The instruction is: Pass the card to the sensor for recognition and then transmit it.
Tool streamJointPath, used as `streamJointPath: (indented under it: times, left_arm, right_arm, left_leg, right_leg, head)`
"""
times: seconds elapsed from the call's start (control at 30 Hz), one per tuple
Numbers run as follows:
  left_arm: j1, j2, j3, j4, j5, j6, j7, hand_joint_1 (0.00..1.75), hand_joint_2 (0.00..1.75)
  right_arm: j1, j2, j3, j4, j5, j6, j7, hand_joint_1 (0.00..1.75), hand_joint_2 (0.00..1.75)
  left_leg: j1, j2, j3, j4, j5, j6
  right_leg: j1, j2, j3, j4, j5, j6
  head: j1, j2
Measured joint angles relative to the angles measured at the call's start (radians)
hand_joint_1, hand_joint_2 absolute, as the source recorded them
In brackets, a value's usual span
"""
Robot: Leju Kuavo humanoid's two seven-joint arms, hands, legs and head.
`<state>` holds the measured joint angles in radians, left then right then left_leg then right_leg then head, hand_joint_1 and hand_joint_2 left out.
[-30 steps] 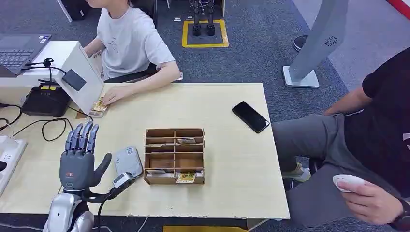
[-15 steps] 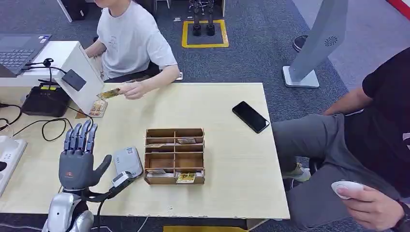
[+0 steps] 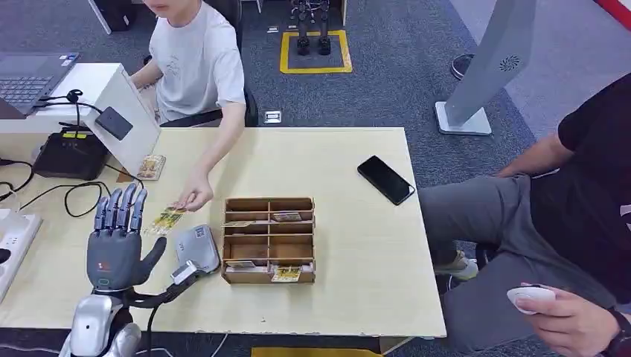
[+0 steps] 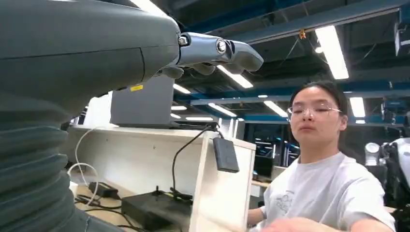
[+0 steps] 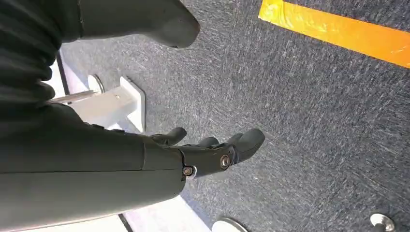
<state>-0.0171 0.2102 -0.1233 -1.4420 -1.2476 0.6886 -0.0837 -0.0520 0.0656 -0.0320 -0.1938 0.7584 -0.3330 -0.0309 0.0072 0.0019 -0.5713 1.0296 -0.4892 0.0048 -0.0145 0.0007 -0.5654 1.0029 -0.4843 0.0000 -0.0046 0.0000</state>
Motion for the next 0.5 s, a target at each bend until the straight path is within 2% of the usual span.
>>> streamJointPath:
  times: [0.2,0.23,0.27,0.3,0.33,0.5]
  left_arm:
    - [-0.005,-0.008,0.016,0.012,-0.034,0.0,0.023,0.0,1.75]
    - [-0.007,-0.01,0.017,0.015,-0.033,0.0,0.023,1.41,1.75]
    - [-0.008,-0.011,0.018,0.018,-0.025,0.0,0.024,1.61,1.75]
    - [-0.01,-0.011,0.018,0.021,-0.02,0.0,0.025,1.61,1.75]
    - [-0.013,-0.013,0.018,0.024,-0.016,0.0,0.025,1.75,1.75]
    - [-0.021,-0.013,0.018,0.034,-0.005,0.0,0.025,1.75,1.75]
  right_arm:
    - [0.0,0.005,-0.005,0.0,0.0,0.0,0.001,0.0,1.75]
    - [0.0,0.005,-0.006,0.0,0.0,0.0,0.002,0.0,1.75]
    - [0.0,0.005,-0.007,0.0,0.0,0.0,0.003,0.0,1.75]
    - [0.0,0.006,-0.008,0.0,0.0,0.0,0.003,0.0,1.75]
    - [0.0,0.006,-0.01,0.0,0.0,0.0,0.003,0.0,1.75]
    - [0.0,0.007,-0.011,0.0,0.004,0.0,0.003,0.0,1.75]
  left_leg:
    - [0.0,0.0,0.0,0.0,0.0,0.0]
    - [0.0,0.0,0.0,0.0,0.0,0.0]
    - [0.0,0.0,0.0,0.0,0.0,0.0]
    - [0.0,0.0,0.0,0.0,0.0,0.0]
    - [0.0,0.0,0.0,0.0,0.0,0.0]
    - [0.0,0.0,0.0,0.0,0.0,0.0]
  right_leg:
    - [0.0,0.0,0.0,0.0,0.0,0.0]
    - [0.0,0.0,0.0,0.0,0.0,0.0]
    - [0.0,0.0,0.0,0.0,0.0,0.0]
    - [0.0,0.0,0.0,0.0,0.0,0.0]
    - [0.0,0.0,0.0,0.0,0.0,0.0]
    - [0.0,0.0,0.0,0.0,0.0,0.0]
  head:
    - [0.0,0.0]
    - [0.0,0.0]
    - [0.0,0.0]
    - [0.0,0.0]
    - [0.0,0.0]
    - [0.0,0.0]
